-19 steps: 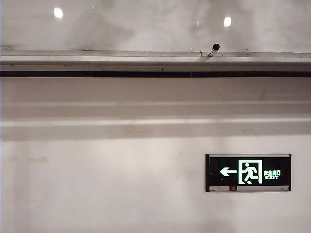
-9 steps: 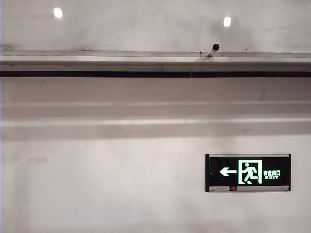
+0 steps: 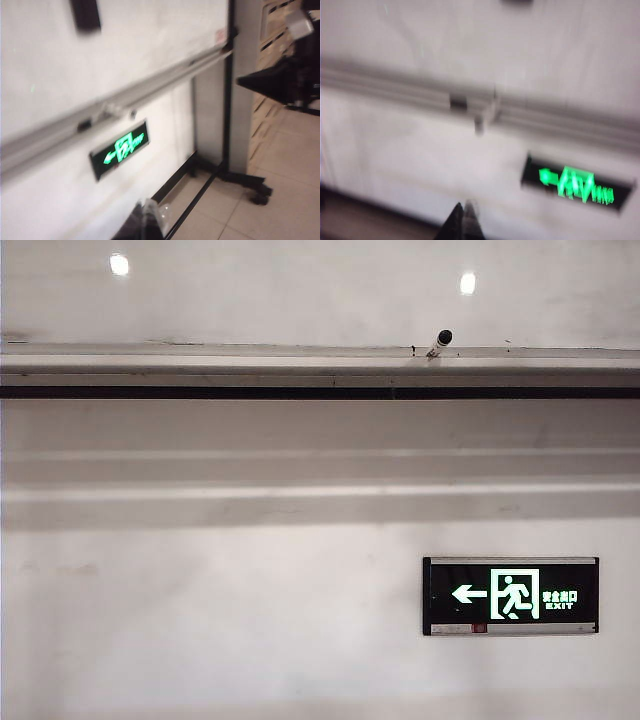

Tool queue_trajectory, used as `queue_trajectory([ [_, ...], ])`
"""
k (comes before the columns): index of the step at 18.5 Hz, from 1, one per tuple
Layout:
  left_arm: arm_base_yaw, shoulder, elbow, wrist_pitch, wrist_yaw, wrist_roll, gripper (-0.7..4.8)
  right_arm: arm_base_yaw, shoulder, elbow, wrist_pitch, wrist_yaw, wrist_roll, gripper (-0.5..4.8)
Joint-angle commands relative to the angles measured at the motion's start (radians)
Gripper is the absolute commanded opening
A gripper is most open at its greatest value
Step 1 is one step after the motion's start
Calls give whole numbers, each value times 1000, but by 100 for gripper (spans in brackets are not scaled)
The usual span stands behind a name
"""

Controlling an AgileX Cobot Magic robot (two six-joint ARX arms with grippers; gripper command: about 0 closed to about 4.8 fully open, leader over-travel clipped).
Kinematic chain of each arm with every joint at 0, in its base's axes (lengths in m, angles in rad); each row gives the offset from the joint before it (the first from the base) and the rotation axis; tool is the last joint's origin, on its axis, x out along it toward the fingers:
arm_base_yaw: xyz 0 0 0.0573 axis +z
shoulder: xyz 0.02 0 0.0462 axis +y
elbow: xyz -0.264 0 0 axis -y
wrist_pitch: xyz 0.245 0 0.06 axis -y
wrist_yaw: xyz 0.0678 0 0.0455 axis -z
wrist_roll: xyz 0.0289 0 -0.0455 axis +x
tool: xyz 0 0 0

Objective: Wipe the whiteboard clean using the black magnetic whiteboard eraser attached to the whiteboard.

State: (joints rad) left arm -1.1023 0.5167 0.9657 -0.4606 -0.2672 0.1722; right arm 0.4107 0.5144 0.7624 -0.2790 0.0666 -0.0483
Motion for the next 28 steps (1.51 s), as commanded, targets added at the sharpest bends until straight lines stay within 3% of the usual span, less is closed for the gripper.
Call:
queue_trajectory([
  [1,2,-46,-198,195,-28,-15,-6,0,-4,-96,21,70,4,-5],
  [9,3,-13,-578,685,-19,-5,-6,0,-5,-152,-116,40,3,-5],
  [12,3,33,-623,710,21,-34,-6,0,-5,-152,-132,39,3,-5],
  [16,41,31,-628,735,-2,-23,-6,0,-5,-152,-140,39,3,-5],
  [18,196,-25,-652,731,98,-52,-6,0,-5,-152,-140,39,3,-5],
  [21,513,-142,-703,698,252,-140,-6,0,-5,-152,-142,36,3,-5],
  [24,760,-258,-788,679,330,-215,-6,0,-5,-152,-143,36,3,-5],
  [26,864,-369,-867,675,336,-218,-6,0,-5,-152,-143,35,3,-5],
  [28,897,-438,-916,671,335,-218,-6,0,-5,-152,-143,36,3,-5],
])
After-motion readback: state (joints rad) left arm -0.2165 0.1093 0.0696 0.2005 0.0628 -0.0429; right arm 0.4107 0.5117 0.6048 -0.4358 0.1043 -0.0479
